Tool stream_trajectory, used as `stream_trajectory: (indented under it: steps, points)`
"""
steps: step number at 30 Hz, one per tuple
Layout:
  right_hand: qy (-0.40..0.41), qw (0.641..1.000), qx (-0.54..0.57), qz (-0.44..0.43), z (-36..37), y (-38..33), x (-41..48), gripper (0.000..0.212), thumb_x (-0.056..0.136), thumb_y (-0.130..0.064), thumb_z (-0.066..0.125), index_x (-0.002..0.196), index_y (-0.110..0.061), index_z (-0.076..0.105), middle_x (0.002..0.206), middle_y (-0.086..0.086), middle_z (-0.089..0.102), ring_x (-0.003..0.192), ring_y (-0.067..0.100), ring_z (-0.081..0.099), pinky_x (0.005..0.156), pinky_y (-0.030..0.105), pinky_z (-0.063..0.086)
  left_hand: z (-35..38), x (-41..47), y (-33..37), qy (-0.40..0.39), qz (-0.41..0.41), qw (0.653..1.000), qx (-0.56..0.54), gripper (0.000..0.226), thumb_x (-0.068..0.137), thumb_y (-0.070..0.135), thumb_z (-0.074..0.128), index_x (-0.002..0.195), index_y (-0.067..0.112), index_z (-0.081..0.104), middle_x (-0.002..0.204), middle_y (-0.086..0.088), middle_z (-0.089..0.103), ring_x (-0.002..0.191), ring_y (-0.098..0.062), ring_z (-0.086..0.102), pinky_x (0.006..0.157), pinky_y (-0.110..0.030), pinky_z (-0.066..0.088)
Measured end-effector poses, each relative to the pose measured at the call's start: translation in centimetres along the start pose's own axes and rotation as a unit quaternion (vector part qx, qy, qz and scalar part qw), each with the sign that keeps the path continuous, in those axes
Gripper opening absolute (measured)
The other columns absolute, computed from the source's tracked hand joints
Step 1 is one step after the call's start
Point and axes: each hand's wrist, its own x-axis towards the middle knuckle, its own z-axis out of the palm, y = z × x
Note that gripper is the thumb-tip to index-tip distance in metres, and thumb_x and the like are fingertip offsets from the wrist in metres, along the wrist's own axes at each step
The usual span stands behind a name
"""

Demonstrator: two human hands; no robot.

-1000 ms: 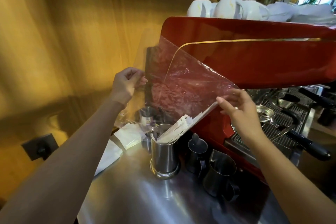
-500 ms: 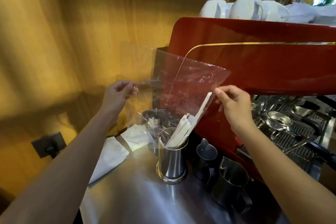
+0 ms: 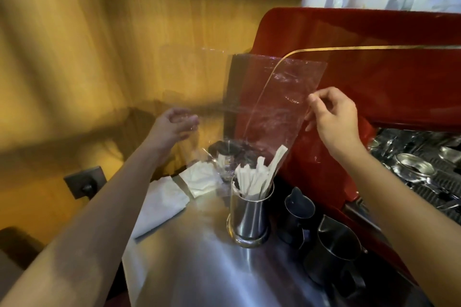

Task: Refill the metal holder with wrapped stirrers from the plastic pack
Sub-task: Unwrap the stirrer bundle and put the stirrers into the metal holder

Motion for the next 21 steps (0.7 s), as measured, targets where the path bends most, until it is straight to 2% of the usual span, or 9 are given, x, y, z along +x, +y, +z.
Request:
stream_trajectory:
  steps: [2, 6, 8, 10, 14, 16, 18, 21]
  points:
    - [-0.011, 1.000, -0.001, 0.002, 0.3, 0.1, -0.1, 0.013, 0.090, -0.019, 0.052, 0.079, -0.013, 0.054, 0.072, 0.017, 0.060, 0.037, 0.007, 0.051, 0.037, 0.022, 0.042, 0.1, -0.1, -0.5, -0.024, -0.024, 0.999, 0.032, 0.018, 0.077, 0.021, 0.070, 0.093, 0.021, 0.063, 0.093, -0.001, 0.070, 0.087, -0.014, 0.067, 0.080, -0.033, 0.049]
    - [-0.037, 0.998, 0.026, 0.043, 0.7, 0.9, -1.1, 0.010, 0.086, -0.029, 0.060, 0.080, -0.023, 0.054, 0.064, 0.003, 0.057, 0.047, 0.017, 0.052, 0.042, 0.030, 0.043, 0.1, -0.1, -1.3, 0.003, -0.020, 0.999, 0.028, 0.002, 0.081, 0.018, 0.067, 0.081, 0.019, 0.066, 0.073, 0.006, 0.074, 0.079, -0.013, 0.069, 0.077, -0.033, 0.049]
    - [-0.084, 0.994, 0.017, 0.065, 1.1, 1.6, -1.9, 0.010, 0.085, -0.027, 0.063, 0.089, -0.021, 0.056, 0.070, -0.003, 0.058, 0.048, 0.011, 0.054, 0.041, 0.025, 0.041, 0.1, -0.1, -1.5, 0.004, -0.018, 1.000, 0.024, 0.002, 0.081, 0.018, 0.067, 0.082, 0.020, 0.066, 0.077, 0.005, 0.073, 0.083, -0.015, 0.068, 0.079, -0.034, 0.049]
    - [-0.124, 0.988, 0.013, 0.092, 1.7, 2.5, -2.8, 0.015, 0.085, -0.024, 0.063, 0.094, -0.013, 0.060, 0.069, -0.003, 0.061, 0.041, 0.004, 0.054, 0.036, 0.017, 0.038, 0.1, -0.1, -1.6, -0.001, -0.026, 0.999, 0.026, 0.008, 0.080, 0.021, 0.068, 0.088, 0.020, 0.065, 0.088, 0.002, 0.071, 0.088, -0.016, 0.067, 0.078, -0.033, 0.049]
    - [-0.151, 0.980, 0.020, 0.129, 2.1, 4.2, -4.1, 0.008, 0.086, -0.024, 0.062, 0.083, -0.018, 0.067, 0.053, -0.002, 0.056, 0.036, 0.007, 0.044, 0.034, 0.022, 0.036, 0.0, -0.6, -2.5, -0.037, -0.084, 0.995, 0.032, 0.032, 0.071, 0.031, 0.073, 0.100, 0.026, 0.059, 0.106, -0.002, 0.065, 0.099, -0.018, 0.061, 0.082, -0.036, 0.045]
    - [-0.151, 0.978, 0.025, 0.140, 2.3, 4.8, -4.6, 0.010, 0.086, -0.023, 0.061, 0.079, -0.023, 0.068, 0.049, -0.003, 0.054, 0.035, 0.010, 0.043, 0.036, 0.025, 0.036, -0.1, -1.2, -3.4, -0.071, -0.107, 0.989, 0.069, 0.036, 0.069, 0.033, 0.074, 0.101, 0.025, 0.059, 0.108, -0.003, 0.063, 0.101, -0.019, 0.058, 0.086, -0.037, 0.042]
    - [-0.149, 0.978, 0.019, 0.146, 2.5, 5.1, -5.0, 0.012, 0.088, -0.024, 0.060, 0.080, -0.022, 0.069, 0.048, -0.002, 0.053, 0.034, 0.009, 0.042, 0.039, 0.026, 0.037, 0.0, -1.7, -4.2, -0.077, -0.104, 0.987, 0.095, 0.028, 0.072, 0.028, 0.073, 0.097, 0.020, 0.063, 0.103, -0.004, 0.064, 0.097, -0.021, 0.059, 0.085, -0.037, 0.042]
    - [-0.134, 0.981, 0.020, 0.138, 2.6, 5.0, -4.9, 0.015, 0.088, -0.024, 0.059, 0.077, -0.021, 0.069, 0.043, -0.008, 0.054, 0.034, 0.004, 0.042, 0.040, 0.020, 0.037, 0.1, -2.0, -4.4, -0.021, -0.070, 0.993, 0.093, 0.010, 0.078, 0.023, 0.071, 0.084, 0.015, 0.068, 0.088, -0.005, 0.067, 0.086, -0.024, 0.059, 0.078, -0.037, 0.043]
